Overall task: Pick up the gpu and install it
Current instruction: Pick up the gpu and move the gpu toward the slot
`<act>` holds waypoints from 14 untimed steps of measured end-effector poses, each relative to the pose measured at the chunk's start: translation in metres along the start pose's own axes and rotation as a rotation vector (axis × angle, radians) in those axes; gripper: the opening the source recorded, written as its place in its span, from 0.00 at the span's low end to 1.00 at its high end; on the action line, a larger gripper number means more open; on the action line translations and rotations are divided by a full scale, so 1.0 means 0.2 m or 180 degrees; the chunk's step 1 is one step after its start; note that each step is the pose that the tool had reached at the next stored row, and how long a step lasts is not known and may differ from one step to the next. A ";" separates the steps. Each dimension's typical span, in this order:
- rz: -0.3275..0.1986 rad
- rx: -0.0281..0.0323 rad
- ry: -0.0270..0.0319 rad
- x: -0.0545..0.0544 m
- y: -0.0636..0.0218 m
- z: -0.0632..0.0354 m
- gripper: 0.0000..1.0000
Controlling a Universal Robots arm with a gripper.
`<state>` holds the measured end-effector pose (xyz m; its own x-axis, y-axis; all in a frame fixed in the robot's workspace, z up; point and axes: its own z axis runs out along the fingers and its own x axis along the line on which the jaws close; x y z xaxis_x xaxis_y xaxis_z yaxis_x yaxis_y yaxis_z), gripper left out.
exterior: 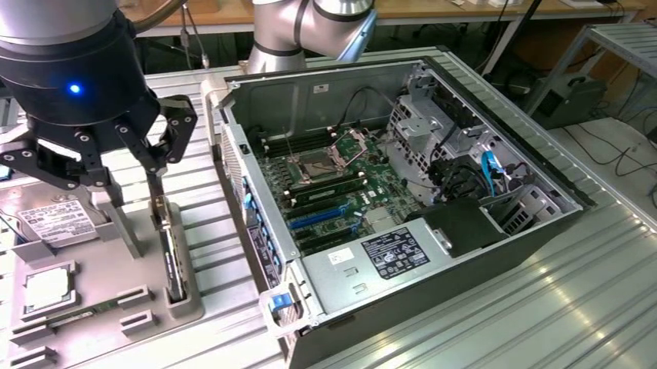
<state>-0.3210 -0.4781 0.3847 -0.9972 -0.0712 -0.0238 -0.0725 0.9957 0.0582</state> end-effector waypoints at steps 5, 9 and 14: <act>0.0000 0.0000 0.0000 0.00 0.000 0.000 0.54; -0.0003 0.0001 0.0000 0.00 0.012 0.001 0.72; -0.0057 0.0007 0.0004 0.00 0.058 0.008 0.72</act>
<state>-0.3210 -0.4664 0.3839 -0.9957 -0.0891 -0.0235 -0.0903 0.9944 0.0557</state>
